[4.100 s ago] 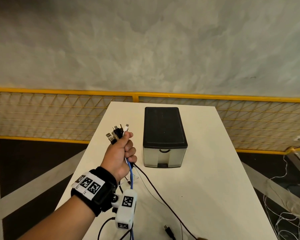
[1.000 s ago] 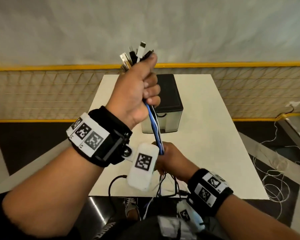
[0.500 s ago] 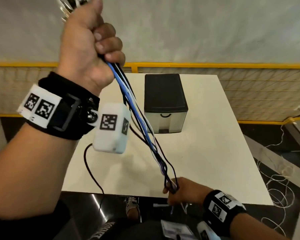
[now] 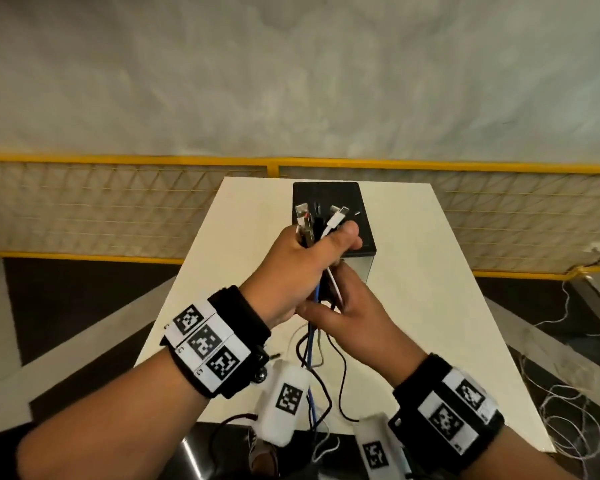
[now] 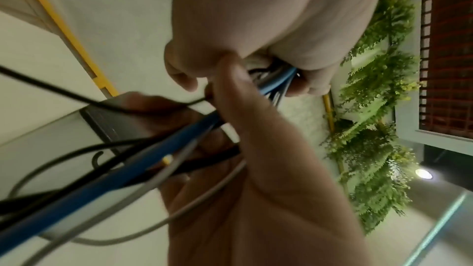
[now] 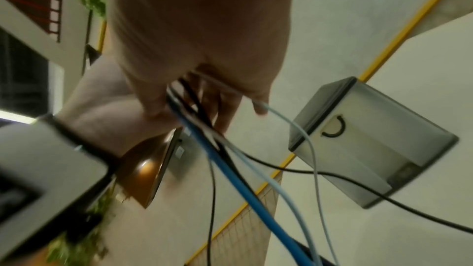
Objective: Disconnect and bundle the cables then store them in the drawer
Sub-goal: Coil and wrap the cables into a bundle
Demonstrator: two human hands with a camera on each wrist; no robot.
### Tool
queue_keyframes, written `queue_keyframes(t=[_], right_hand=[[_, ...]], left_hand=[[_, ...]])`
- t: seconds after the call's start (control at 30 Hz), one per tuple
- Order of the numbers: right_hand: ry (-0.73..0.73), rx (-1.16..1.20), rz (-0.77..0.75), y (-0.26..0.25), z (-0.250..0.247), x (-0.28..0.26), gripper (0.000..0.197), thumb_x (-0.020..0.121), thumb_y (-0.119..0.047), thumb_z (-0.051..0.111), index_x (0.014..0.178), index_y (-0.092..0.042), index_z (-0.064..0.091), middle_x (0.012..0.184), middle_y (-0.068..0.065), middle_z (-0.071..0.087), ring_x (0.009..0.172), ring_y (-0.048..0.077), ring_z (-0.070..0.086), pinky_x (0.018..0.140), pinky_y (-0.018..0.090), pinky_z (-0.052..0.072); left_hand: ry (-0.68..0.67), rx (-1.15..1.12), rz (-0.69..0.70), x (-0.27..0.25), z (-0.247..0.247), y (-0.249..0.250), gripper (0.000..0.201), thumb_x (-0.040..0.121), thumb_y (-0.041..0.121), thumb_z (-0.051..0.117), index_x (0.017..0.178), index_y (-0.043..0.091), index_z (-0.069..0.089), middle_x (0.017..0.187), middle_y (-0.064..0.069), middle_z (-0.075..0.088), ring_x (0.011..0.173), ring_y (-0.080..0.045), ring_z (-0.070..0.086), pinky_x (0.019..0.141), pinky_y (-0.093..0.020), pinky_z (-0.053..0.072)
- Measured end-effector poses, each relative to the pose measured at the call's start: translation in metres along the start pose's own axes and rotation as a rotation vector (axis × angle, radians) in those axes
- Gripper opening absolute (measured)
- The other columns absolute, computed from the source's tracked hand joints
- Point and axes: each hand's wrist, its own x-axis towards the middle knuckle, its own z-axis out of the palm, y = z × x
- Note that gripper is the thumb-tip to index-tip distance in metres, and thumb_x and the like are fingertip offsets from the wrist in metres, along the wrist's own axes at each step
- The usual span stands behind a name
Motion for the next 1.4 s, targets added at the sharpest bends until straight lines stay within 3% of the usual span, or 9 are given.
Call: queue_keyframes(t=[0.1,0.23,0.33,0.4,0.6,0.8,0.97,1.07,1.4], right_hand=[[0.078,-0.014,-0.097,-0.004,0.008,0.003,0.023,0.086,-0.023,0.061,0.105,-0.034,0.056,0.094,-0.016,0.066,0.09,0.004,0.064,0.079,0.023,0.05],[0.035,0.023,-0.079,-0.009,0.007,0.009,0.039,0.096,-0.004,0.043,0.116,-0.036,0.044,0.091,-0.014,0.06,0.073,0.011,0.067,0.069,0.036,0.057],[0.005,0.002,-0.094,-0.01,0.01,0.009,0.039,0.096,-0.009,0.041,0.119,-0.041,0.04,0.075,-0.012,0.06,0.053,0.007,0.056,0.052,0.039,0.052],[-0.002,-0.018,-0.119,-0.01,0.012,0.01,0.04,0.098,-0.006,0.042,0.112,-0.043,0.04,0.068,-0.029,0.059,0.054,-0.001,0.055,0.053,0.018,0.044],[-0.024,0.001,-0.11,-0.009,0.012,0.008,0.041,0.1,-0.005,0.047,0.115,-0.043,0.044,0.067,-0.039,0.058,0.058,-0.011,0.056,0.056,0.006,0.039],[-0.014,0.091,-0.043,-0.005,0.015,0.008,0.033,0.097,-0.019,0.045,0.112,-0.049,0.049,0.06,-0.017,0.053,0.045,0.007,0.044,0.046,0.028,0.039],[-0.072,0.038,0.136,0.013,0.014,-0.006,0.012,0.096,-0.018,0.054,0.085,-0.022,0.05,0.056,-0.001,0.052,0.043,0.018,0.055,0.049,0.034,0.047],[-0.111,0.056,0.223,0.021,0.015,-0.012,0.014,0.097,-0.015,0.053,0.084,-0.016,0.05,0.053,-0.004,0.051,0.044,0.016,0.053,0.057,0.044,0.052],[-0.011,0.183,0.151,0.017,0.011,-0.002,0.006,0.098,-0.017,0.052,0.098,-0.022,0.054,0.056,-0.011,0.047,0.046,0.011,0.044,0.051,0.03,0.045]], left_hand=[[0.005,-0.092,-0.061,0.001,-0.009,-0.006,0.039,0.095,0.038,0.057,0.066,0.012,0.064,0.102,-0.011,0.075,0.09,-0.02,0.07,0.068,-0.031,0.057],[-0.03,-0.127,-0.093,-0.002,-0.014,-0.016,0.037,0.076,0.052,0.072,0.061,0.021,0.061,0.11,-0.025,0.07,0.07,-0.034,0.06,0.048,-0.024,0.043],[-0.102,-0.161,-0.013,0.0,-0.021,-0.017,0.034,0.073,0.047,0.072,0.092,0.02,0.076,0.116,-0.015,0.071,0.108,-0.027,0.068,0.084,-0.037,0.055],[-0.166,-0.218,-0.009,0.003,-0.026,-0.018,0.057,0.069,0.051,0.08,0.111,0.014,0.072,0.124,-0.012,0.068,0.122,-0.022,0.061,0.101,-0.034,0.049],[-0.28,-0.392,0.03,0.007,-0.027,-0.015,0.042,0.064,0.043,0.086,0.095,0.017,0.076,0.145,-0.01,0.053,0.132,-0.031,0.052,0.112,-0.041,0.04],[-0.08,-0.545,-0.017,0.013,-0.015,-0.025,0.027,0.074,0.016,0.08,0.099,0.018,0.071,0.112,0.003,0.072,0.121,-0.024,0.062,0.102,-0.036,0.045],[0.118,-0.702,-0.056,0.019,-0.017,-0.026,0.015,0.076,0.028,0.074,0.074,0.018,0.063,0.077,0.003,0.067,0.072,-0.014,0.07,0.097,-0.048,0.049],[0.016,-0.768,-0.13,0.021,-0.025,-0.023,0.029,0.078,0.045,0.061,0.063,0.019,0.062,0.063,0.003,0.055,0.05,-0.008,0.056,0.068,-0.041,0.061],[-0.024,-0.557,-0.087,0.024,-0.031,-0.041,0.02,0.088,0.04,0.061,0.095,0.023,0.065,0.105,-0.006,0.068,0.1,-0.026,0.066,0.077,-0.041,0.051]])
